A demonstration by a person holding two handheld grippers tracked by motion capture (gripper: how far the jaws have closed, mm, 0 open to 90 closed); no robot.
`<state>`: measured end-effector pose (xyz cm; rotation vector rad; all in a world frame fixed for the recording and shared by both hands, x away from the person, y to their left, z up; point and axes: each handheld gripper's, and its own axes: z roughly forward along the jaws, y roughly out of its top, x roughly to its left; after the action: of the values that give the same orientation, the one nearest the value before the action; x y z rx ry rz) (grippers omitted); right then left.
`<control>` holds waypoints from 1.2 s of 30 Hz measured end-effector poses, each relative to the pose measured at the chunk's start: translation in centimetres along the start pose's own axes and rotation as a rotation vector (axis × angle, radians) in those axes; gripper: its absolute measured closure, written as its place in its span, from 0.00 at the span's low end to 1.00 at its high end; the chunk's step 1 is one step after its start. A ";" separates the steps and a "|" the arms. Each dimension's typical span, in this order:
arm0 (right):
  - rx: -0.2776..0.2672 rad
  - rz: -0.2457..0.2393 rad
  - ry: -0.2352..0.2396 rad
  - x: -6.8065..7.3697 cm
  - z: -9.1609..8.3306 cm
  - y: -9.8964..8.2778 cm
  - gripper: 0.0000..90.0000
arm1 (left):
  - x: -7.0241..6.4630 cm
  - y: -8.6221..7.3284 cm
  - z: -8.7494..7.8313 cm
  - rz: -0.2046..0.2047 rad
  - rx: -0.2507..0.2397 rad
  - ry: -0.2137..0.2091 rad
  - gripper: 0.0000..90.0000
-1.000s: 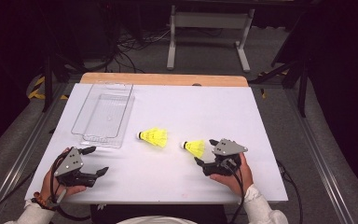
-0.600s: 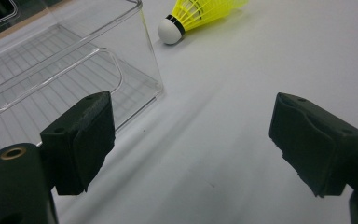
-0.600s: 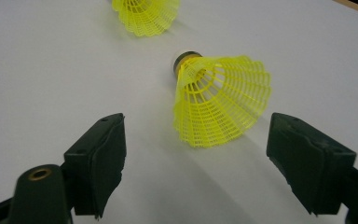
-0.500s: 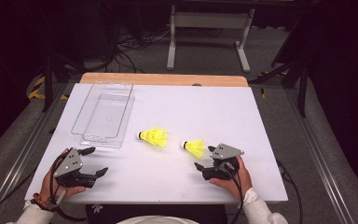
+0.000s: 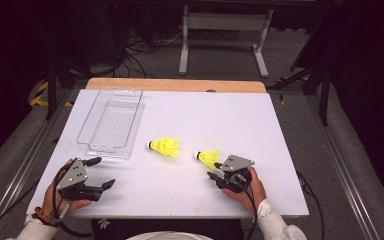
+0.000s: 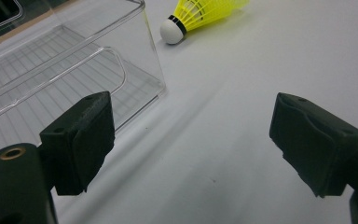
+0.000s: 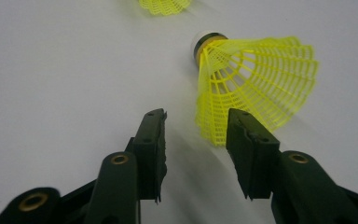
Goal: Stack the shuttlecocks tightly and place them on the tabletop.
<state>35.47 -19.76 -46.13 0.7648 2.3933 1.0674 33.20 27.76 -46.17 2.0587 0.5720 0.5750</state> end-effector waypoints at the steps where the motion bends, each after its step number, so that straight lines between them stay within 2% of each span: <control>1: 0.005 -0.008 -0.004 0.1 0.1 0.1 0.69 | 0.0 0.0 0.0 0.001 0.000 0.001 0.17; 7: 0.005 -0.011 -0.006 0.0 0.5 0.5 0.74 | -0.1 -0.2 -0.3 -0.003 0.005 0.009 0.17; 9: 0.003 -0.008 -0.006 -0.1 0.7 0.7 0.81 | -0.1 -0.3 -0.6 -0.012 -0.001 0.016 0.17; 10: 0.003 -0.008 -0.006 -0.1 0.7 0.7 0.81 | -0.1 -0.3 -0.6 -0.012 -0.001 0.016 0.17; 12: 0.014 -0.010 -0.007 -0.3 0.8 0.7 0.91 | -0.1 -0.4 -0.6 -0.006 0.006 0.017 0.17; 15: 0.022 -0.004 -0.016 -0.4 0.9 0.7 0.96 | -0.1 -0.4 -0.6 -0.002 0.007 0.016 0.17; 19: 0.013 -0.004 -0.031 -0.5 0.8 0.8 0.99 | -0.2 -0.4 -0.7 0.001 0.008 0.015 0.17; 36: -0.008 -0.010 -0.074 -0.5 0.1 0.7 1.00 | -0.1 -0.2 -0.4 0.015 0.006 0.002 0.16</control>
<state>36.10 -19.67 -45.57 0.7749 2.3272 1.0260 32.85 28.00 -46.17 2.0703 0.5606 0.5845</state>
